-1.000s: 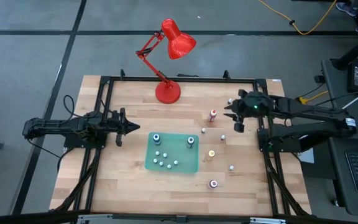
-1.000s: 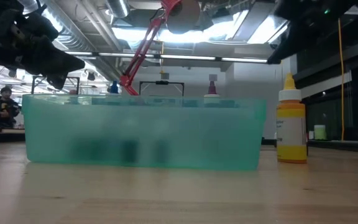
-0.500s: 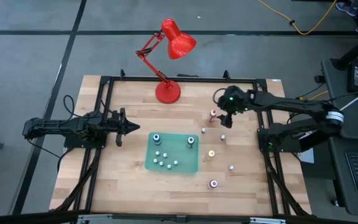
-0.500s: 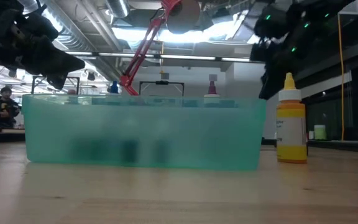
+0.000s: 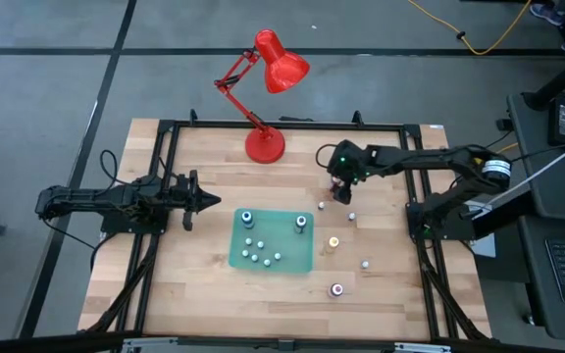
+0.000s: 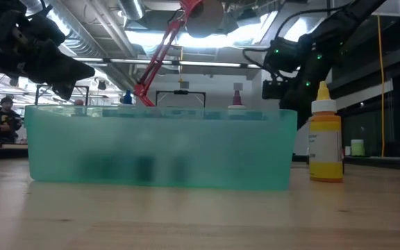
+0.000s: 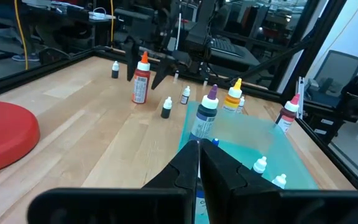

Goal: Pick & Place food coloring
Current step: Put the large orange bottle into the green bin, then put the large pink bottle into the green bin

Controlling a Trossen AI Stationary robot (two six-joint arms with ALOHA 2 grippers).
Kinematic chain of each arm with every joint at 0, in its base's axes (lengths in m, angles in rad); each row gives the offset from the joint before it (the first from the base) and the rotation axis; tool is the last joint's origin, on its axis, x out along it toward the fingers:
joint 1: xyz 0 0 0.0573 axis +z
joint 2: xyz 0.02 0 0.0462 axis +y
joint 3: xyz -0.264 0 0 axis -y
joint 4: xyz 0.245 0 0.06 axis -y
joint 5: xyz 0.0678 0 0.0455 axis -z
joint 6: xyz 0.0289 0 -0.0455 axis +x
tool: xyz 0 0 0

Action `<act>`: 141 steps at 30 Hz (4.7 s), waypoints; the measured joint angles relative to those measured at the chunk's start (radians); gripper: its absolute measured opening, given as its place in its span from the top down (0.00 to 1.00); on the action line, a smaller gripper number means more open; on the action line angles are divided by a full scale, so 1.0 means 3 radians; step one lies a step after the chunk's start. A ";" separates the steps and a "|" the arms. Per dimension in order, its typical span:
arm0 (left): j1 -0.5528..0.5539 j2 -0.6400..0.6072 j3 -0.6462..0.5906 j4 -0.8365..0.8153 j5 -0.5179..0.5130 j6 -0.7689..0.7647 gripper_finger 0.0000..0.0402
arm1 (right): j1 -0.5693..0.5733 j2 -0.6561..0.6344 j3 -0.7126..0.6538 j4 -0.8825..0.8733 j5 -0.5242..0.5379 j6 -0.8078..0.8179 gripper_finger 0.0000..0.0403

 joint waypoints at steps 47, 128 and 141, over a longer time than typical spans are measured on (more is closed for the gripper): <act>0.0000 -0.0001 -0.0001 0.0016 0.0000 0.0000 0.98 | 0.0952 0.0082 0.2215 -0.0872 -0.0350 -0.0589 0.64; 0.0000 -0.0001 -0.0001 0.0017 0.0000 -0.0001 0.98 | 0.1343 0.2157 0.3505 -0.1247 0.0301 -0.0207 0.48; 0.0000 -0.0001 -0.0001 0.0018 0.0000 0.0000 0.98 | 0.1495 0.1403 0.3506 -0.2080 0.0810 -0.0133 0.49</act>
